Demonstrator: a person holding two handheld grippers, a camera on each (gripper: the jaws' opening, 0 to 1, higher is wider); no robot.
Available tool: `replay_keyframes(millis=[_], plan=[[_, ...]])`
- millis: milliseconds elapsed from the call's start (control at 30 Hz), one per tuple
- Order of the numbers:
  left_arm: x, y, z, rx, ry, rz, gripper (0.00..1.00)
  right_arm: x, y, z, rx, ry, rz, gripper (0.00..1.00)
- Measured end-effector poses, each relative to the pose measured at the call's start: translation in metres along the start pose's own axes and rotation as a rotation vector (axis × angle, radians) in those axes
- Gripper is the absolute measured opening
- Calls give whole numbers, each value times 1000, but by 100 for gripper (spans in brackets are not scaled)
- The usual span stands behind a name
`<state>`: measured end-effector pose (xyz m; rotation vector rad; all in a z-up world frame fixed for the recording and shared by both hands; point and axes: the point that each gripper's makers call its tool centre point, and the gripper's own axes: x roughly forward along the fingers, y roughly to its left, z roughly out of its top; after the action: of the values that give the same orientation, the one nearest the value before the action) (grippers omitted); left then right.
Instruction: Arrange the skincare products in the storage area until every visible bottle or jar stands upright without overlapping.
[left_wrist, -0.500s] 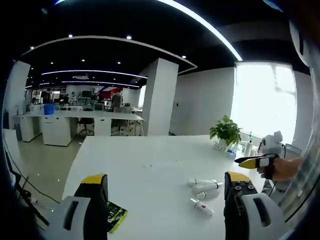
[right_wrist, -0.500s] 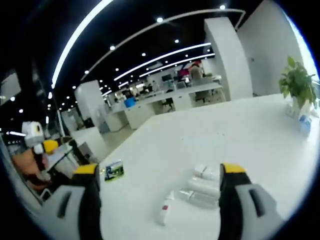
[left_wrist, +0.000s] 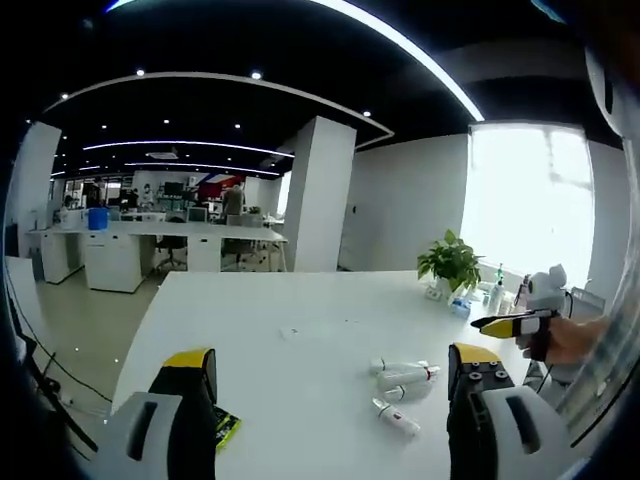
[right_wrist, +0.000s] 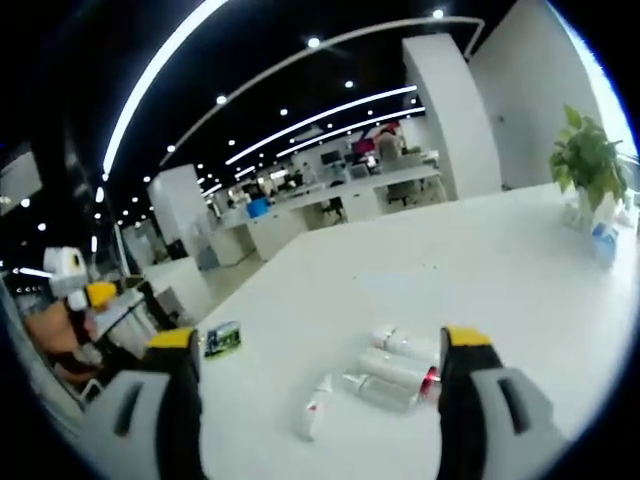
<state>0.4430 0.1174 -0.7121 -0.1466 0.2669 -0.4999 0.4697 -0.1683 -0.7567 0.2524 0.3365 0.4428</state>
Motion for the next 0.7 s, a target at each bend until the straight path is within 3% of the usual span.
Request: replay_keyframes(millis=[233,367,700], plan=[[1,0,-3,22,21,15,99,3,5,6,-8,-15,29,98],[-4,-1,-5,41,36,26,99,4,1,1,17,-8,32,98],[-16,0,-11,-5,34,52,99,9,18,0,-10,9,87,98]])
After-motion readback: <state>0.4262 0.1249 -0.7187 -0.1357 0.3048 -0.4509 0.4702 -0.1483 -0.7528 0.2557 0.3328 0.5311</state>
